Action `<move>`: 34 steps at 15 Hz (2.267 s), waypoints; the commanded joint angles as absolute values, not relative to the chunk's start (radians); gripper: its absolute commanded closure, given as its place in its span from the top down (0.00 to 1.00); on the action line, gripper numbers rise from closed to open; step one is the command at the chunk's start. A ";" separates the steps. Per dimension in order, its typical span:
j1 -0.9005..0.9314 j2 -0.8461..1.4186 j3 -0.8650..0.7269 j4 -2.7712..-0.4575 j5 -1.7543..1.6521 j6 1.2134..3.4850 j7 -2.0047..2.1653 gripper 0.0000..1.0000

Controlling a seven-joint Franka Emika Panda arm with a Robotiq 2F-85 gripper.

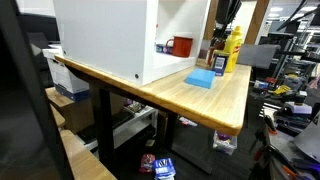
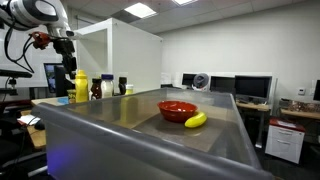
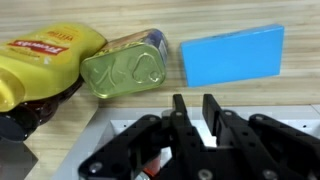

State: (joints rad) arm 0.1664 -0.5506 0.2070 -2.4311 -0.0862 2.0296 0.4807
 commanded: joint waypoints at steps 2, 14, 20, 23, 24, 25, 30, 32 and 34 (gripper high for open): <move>0.172 -0.594 0.155 -2.408 -0.051 2.010 0.247 0.61; 0.215 -0.663 -0.012 -2.358 0.099 2.012 -0.223 1.00; 0.193 -0.713 -0.071 -2.364 0.118 2.008 -0.259 1.00; 0.157 -0.732 -0.077 -2.363 0.093 1.996 -0.220 1.00; 0.143 -0.730 -0.071 -2.358 0.078 1.984 -0.207 1.00; 0.126 -0.729 -0.063 -2.353 0.063 1.971 -0.193 1.00; 0.066 -0.741 -0.045 -2.344 0.023 1.929 -0.157 1.00; 0.053 -0.748 -0.048 -2.344 0.026 1.918 -0.155 1.00; 0.040 -0.756 -0.052 -2.345 0.026 1.912 -0.155 1.00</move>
